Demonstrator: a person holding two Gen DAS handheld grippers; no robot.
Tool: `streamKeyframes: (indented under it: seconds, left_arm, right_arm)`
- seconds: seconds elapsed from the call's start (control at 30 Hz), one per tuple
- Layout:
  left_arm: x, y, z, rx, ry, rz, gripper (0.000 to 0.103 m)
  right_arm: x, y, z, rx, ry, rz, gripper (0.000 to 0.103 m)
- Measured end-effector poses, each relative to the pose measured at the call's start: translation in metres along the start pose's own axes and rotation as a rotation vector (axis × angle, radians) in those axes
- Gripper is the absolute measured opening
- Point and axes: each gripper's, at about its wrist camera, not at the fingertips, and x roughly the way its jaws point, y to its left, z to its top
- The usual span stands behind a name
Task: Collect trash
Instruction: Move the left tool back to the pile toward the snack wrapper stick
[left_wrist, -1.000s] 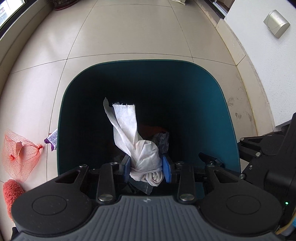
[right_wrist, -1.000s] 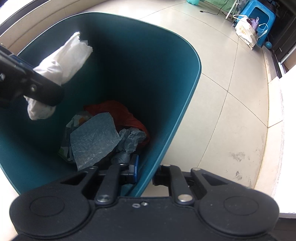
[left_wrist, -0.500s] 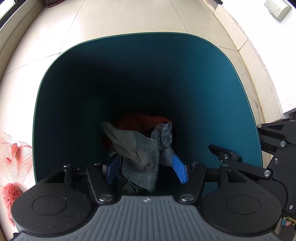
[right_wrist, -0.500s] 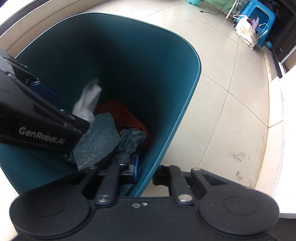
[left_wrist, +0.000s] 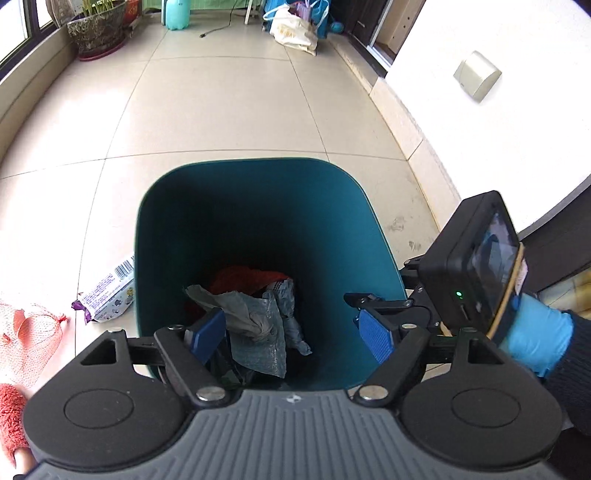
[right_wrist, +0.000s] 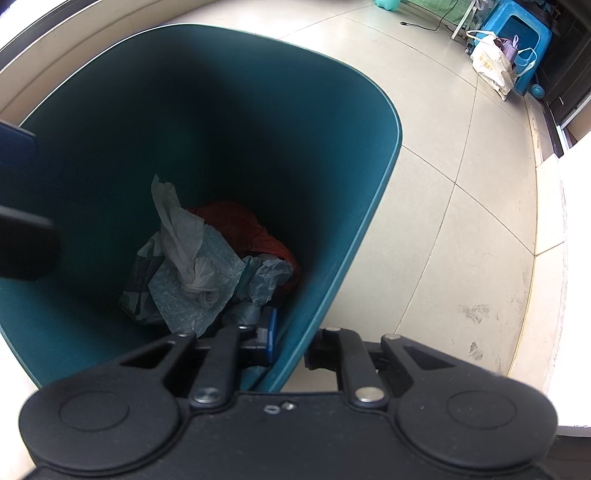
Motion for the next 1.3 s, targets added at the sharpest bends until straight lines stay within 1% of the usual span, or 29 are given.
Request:
streamKeyframes:
  seconds: [0.1, 0.2, 0.27, 0.4, 0.53, 0.7, 0.77, 0.8, 0.83, 0.87, 0.9, 0.97, 1.03, 1.1, 1.3]
  left_arm:
    - [-0.020, 0.014, -0.008, -0.045, -0.027, 0.013, 0.080]
    - [-0.039, 0.037, -0.017, -0.117, -0.053, 0.028, 0.080]
    - [-0.045, 0.057, -0.027, -0.158, -0.062, 0.069, 0.080]
    - [-0.041, 0.094, -0.046, -0.239, -0.029, 0.121, 0.080]
    - [-0.011, 0.133, -0.069, -0.269, 0.029, 0.171, 0.080]
    - [0.048, 0.181, -0.101, -0.381, 0.148, 0.245, 0.080]
    - [0.073, 0.198, -0.118, -0.438, 0.216, 0.234, 0.080]
    - [0.086, 0.206, -0.129, -0.437, 0.242, 0.242, 0.080]
    - [0.097, 0.210, -0.134, -0.435, 0.263, 0.271, 0.080]
    - [0.110, 0.215, -0.141, -0.441, 0.293, 0.283, 0.080]
    - [0.120, 0.220, -0.147, -0.446, 0.317, 0.276, 0.080]
    - [0.140, 0.231, -0.158, -0.471, 0.357, 0.290, 0.080]
    - [0.151, 0.240, -0.166, -0.508, 0.374, 0.277, 0.080]
    - [0.162, 0.248, -0.173, -0.536, 0.392, 0.282, 0.080]
    - [0.191, 0.272, -0.193, -0.581, 0.436, 0.285, 0.079]
  right_arm:
    - [0.000, 0.002, 0.001, -0.003, 0.002, -0.006, 0.013]
    - [0.000, 0.003, 0.001, -0.003, 0.003, -0.007, 0.013]
    - [0.000, 0.004, 0.001, -0.006, 0.002, -0.008, 0.013]
    - [0.002, 0.003, -0.001, -0.007, 0.003, -0.011, 0.013]
    - [0.003, -0.001, -0.001, 0.018, 0.009, 0.001, 0.012]
    - [0.004, -0.007, 0.001, 0.037, 0.016, -0.014, 0.009]
    - [0.004, -0.008, 0.002, 0.048, 0.020, -0.010, 0.008]
    - [0.005, -0.007, 0.003, 0.049, 0.021, -0.010, 0.008]
    - [0.005, -0.006, 0.004, 0.045, 0.022, -0.014, 0.008]
    - [0.006, -0.004, 0.005, 0.037, 0.022, -0.021, 0.009]
    - [0.005, -0.001, 0.006, 0.031, 0.022, -0.026, 0.009]
    - [0.005, 0.000, 0.006, 0.033, 0.021, -0.024, 0.009]
    - [0.005, 0.000, 0.006, 0.042, 0.022, -0.016, 0.009]
    - [0.006, -0.001, 0.005, 0.044, 0.019, -0.013, 0.009]
    - [0.006, -0.006, 0.003, 0.054, 0.020, -0.003, 0.009]
